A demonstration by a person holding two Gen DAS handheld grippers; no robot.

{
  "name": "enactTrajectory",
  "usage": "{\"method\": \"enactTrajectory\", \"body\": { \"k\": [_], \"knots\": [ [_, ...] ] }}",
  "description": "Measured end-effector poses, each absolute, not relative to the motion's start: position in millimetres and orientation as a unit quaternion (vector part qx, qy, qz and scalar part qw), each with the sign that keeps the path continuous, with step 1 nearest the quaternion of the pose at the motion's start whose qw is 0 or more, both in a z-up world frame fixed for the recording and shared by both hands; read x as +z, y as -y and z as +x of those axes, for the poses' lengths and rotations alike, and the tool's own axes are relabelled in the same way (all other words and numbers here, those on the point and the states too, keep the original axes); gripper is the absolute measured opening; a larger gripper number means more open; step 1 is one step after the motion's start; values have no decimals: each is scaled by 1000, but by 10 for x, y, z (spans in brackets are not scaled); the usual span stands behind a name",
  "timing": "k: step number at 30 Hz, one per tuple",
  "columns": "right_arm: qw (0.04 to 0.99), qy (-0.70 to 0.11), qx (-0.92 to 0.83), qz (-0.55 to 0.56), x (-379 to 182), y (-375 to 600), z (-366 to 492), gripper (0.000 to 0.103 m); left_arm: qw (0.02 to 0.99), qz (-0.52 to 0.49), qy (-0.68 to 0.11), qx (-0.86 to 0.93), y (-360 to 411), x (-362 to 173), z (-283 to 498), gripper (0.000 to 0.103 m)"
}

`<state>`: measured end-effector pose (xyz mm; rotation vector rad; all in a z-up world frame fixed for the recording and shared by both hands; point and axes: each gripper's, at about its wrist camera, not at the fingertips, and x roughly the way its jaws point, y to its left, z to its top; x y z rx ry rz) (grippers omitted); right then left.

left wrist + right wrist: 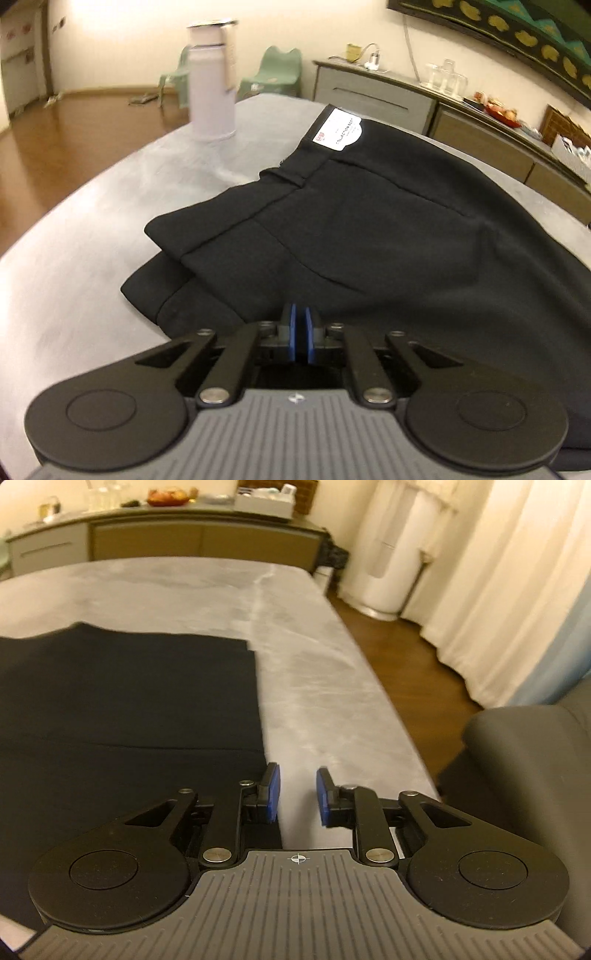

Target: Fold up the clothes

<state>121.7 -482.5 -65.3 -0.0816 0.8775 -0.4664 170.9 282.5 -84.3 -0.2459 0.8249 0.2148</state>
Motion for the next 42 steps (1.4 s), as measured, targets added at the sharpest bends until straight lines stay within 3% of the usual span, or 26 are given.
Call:
{"method": "enactTrajectory", "body": {
  "k": [1,3,5,7,13,16,17,19,22,24,28,30,33,35,37,39,42],
  "knots": [
    [873,-430,-227,-43,-639,4830,1220,21,902,-124,-399,107,-2852,-836,1655,11],
    [870,-435,-229,-44,-557,4796,1192,21,913,-184,-352,93,-3128,-631,1378,32],
    [885,-406,-224,-40,-396,4676,1115,25,912,-243,-314,102,-3441,-467,1119,46],
    [906,-376,-194,-34,-202,4416,1023,26,907,-282,-295,100,-3704,-420,980,48],
    [941,-333,-27,-57,96,3045,1001,48,876,-359,-313,72,-3949,-710,1147,53],
    [939,-325,79,-83,116,2162,1083,51,872,-370,-318,50,-3956,-846,1274,58],
    [935,-323,113,-93,116,1862,1100,51,874,-362,-322,49,-3947,-886,1324,58],
    [923,-318,182,-116,112,1184,1114,51,877,-333,-336,87,-3977,-977,1343,41],
    [903,-301,271,-144,138,235,1135,51,868,-377,-317,71,-4153,-1095,1202,35],
    [888,-294,307,-176,66,-314,1202,53,865,-389,-312,60,-4215,-1153,1128,23],
    [852,-281,363,-251,-143,-1350,1374,54,854,-413,-315,41,-4306,-1195,1063,23],
    [832,-273,389,-287,-247,-1868,1460,51,849,-430,-306,31,-4340,-1147,1059,37],
    [815,-287,387,-321,-442,-2244,1622,32,853,-438,-284,20,-4378,-1074,1080,54],
    [808,-309,387,-320,-481,-2280,1736,0,851,-447,-276,5,-4404,-1041,1124,54],
    [819,-292,388,-305,-336,-2226,1661,0,850,-455,-266,-17,-4424,-1005,1152,60],
    [834,-259,398,-282,-95,-2112,1490,0,853,-455,-254,-23,-4438,-963,1146,73],
    [828,-243,416,-289,-16,-2038,1174,0,853,-452,-258,-24,-4394,-971,1228,75]
  ]
}}
